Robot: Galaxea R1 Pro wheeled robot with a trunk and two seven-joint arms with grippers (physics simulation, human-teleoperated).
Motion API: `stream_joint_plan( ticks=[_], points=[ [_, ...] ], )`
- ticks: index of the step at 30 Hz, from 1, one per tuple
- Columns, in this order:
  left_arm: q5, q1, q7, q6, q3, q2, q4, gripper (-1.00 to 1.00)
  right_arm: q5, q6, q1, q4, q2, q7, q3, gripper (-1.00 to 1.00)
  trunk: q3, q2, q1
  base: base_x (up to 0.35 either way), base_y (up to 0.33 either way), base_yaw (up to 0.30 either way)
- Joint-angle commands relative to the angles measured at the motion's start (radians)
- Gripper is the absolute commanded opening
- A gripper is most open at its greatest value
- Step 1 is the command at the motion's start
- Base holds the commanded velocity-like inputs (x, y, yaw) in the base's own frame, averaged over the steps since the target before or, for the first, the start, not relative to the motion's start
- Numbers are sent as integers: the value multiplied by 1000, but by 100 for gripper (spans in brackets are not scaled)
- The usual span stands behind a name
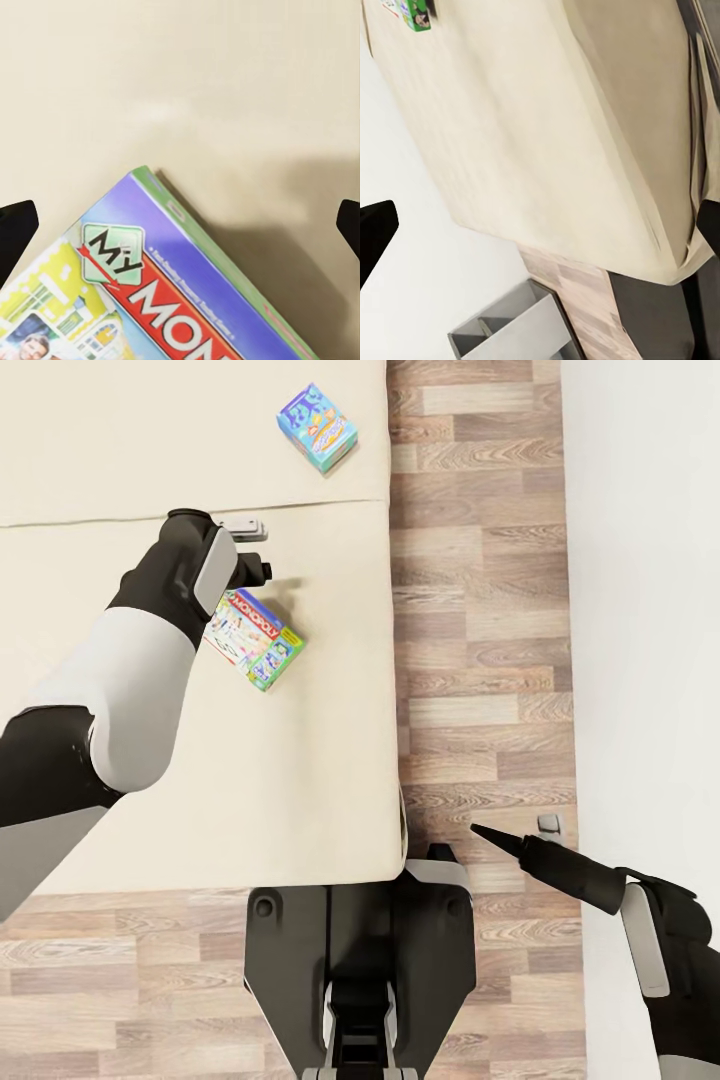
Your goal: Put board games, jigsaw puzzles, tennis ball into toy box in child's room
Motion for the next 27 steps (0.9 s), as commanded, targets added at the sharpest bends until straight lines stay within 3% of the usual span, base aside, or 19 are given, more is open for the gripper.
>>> stream_joint_plan(
  ticks=[1,27],
  points=[
    [0,0,3,3,6,-1,-1,100,0,4,0,0,0,3,-1,100,-1,-2,1,0,0,0],
    [0,-1,3,0,4,1,-13,100,1,2,0,-1,6,-2,1,100,-2,-2,1,0,0,0]
  ],
)
